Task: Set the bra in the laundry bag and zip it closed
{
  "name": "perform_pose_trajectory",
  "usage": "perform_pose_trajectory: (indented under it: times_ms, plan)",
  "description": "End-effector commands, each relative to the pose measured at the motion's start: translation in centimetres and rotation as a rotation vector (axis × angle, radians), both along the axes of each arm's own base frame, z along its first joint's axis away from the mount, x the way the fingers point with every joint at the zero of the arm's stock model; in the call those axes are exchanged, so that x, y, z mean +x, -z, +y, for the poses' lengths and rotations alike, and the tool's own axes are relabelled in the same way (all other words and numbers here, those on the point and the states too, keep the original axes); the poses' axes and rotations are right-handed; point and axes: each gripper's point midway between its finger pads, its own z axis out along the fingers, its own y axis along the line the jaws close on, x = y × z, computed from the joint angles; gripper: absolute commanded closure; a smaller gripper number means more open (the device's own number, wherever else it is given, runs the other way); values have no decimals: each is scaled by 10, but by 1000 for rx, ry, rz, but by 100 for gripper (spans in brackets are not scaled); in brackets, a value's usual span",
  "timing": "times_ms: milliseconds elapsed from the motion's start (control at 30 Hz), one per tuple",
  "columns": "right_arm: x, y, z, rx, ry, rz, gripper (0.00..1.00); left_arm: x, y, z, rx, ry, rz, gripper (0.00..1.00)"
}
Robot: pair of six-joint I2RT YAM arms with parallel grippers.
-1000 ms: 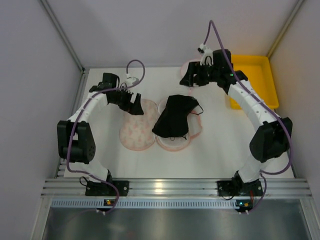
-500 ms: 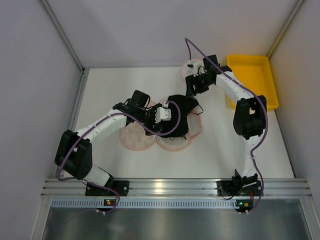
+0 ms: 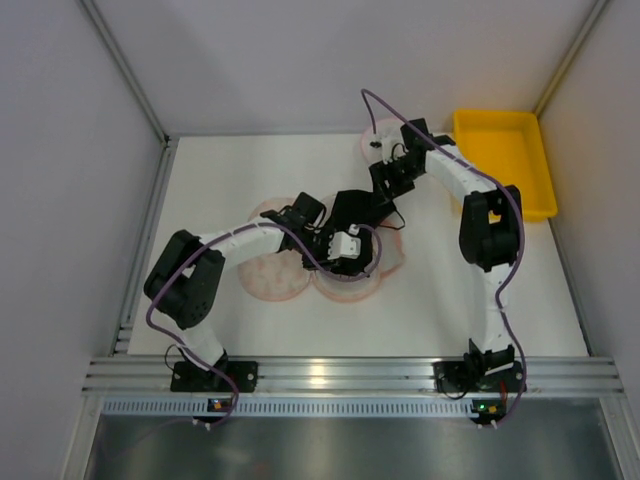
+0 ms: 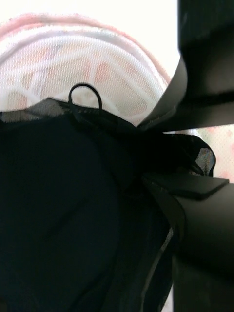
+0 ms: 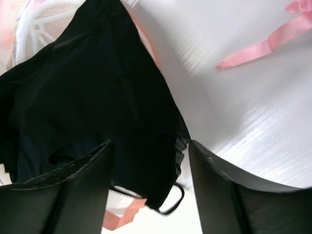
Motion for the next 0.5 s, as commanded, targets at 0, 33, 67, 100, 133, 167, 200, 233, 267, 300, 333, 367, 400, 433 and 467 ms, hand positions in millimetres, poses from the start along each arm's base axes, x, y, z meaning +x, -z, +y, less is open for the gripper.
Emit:
perform_pose_trajectory:
  times_ms: [0, 33, 67, 100, 133, 167, 200, 233, 267, 300, 333, 367, 400, 433, 467]
  plan:
    - [6, -5, 7, 29, -43, -5, 40, 23, -26, -16, -63, 13, -101, 60]
    - [6, -6, 10, 36, -47, -2, 49, 23, -27, -16, -63, 16, -104, 65]
    - [7, -6, 12, 47, -49, 2, 54, 23, -29, -16, -66, 13, -106, 69]
    - [6, -7, 13, 52, -51, 4, 60, 22, -32, -16, -70, 8, -109, 74]
    - [8, -9, 14, 59, -49, 1, 72, 22, -34, -16, -75, 0, -105, 86]
    - [9, -12, 16, 67, -52, -7, 78, 22, -38, -16, -82, -7, -109, 91]
    - [11, -15, 16, 71, -50, -17, 85, 22, -45, -16, -91, -13, -117, 95]
    - [12, -22, 17, 78, -49, -32, 93, 21, -49, -16, -97, -24, -114, 99]
    - [13, -27, 17, 84, -47, -43, 98, 21, -52, -15, -102, -33, -114, 100]
    - [16, -33, 18, 94, -46, -62, 100, 20, -60, -14, -112, -40, -125, 100]
    - [16, -43, 21, 108, -51, -84, 100, 20, -64, -14, -117, -54, -125, 100]
    - [15, -49, 25, 127, -55, -89, 100, 19, -74, -14, -132, -59, -137, 100]
    - [18, -55, 27, 143, -58, -109, 100, 18, -77, -14, -135, -68, -134, 100]
    - [19, -64, 28, 156, -57, -128, 100, 17, -81, -13, -142, -80, -124, 100]
    - [17, -69, 33, 173, -68, -134, 100, 15, -90, -13, -155, -85, -129, 100]
